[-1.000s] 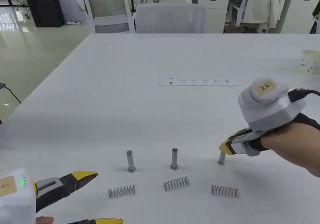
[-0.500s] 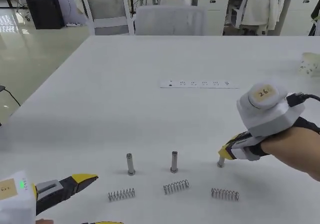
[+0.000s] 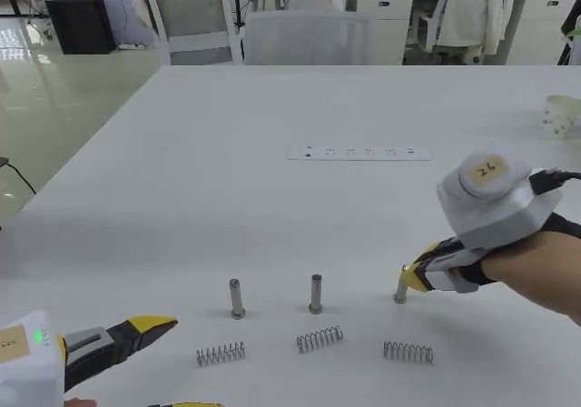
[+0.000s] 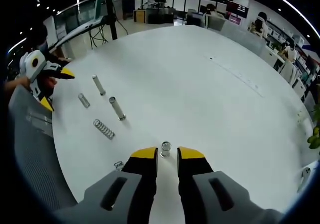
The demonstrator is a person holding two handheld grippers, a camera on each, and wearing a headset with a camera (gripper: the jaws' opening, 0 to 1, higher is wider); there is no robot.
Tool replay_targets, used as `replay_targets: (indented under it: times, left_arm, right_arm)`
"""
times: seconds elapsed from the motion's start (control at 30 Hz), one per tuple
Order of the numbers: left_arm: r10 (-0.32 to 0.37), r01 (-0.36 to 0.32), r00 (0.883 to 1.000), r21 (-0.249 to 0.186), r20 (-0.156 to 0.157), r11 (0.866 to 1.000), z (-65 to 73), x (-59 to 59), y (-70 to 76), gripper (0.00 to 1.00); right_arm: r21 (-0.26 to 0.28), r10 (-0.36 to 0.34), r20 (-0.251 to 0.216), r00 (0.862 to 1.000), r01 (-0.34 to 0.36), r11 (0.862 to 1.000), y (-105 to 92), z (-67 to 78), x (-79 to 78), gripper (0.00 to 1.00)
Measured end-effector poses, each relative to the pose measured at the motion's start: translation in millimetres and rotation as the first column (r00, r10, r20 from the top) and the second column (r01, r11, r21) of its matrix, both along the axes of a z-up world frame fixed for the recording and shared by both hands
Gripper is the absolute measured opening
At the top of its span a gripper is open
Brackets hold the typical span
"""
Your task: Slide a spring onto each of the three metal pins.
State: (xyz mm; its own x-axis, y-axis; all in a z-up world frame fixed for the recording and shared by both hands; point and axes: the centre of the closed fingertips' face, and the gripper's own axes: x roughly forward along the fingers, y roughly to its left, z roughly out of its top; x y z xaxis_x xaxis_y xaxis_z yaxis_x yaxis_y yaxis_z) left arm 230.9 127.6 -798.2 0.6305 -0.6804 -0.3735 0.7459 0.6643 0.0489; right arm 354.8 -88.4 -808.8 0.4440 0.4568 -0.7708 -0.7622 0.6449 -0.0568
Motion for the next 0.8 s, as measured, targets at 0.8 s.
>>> replay_targets:
  times: [0.8]
  left_arm:
    - [-0.011,0.011,1.000,0.001,-0.004,1.000,1.0,-1.7,-7.4,0.56]
  right_arm:
    - [-0.012,0.168,-0.012,0.986,-0.168,0.986,-9.4,-6.0,-51.9,0.18]
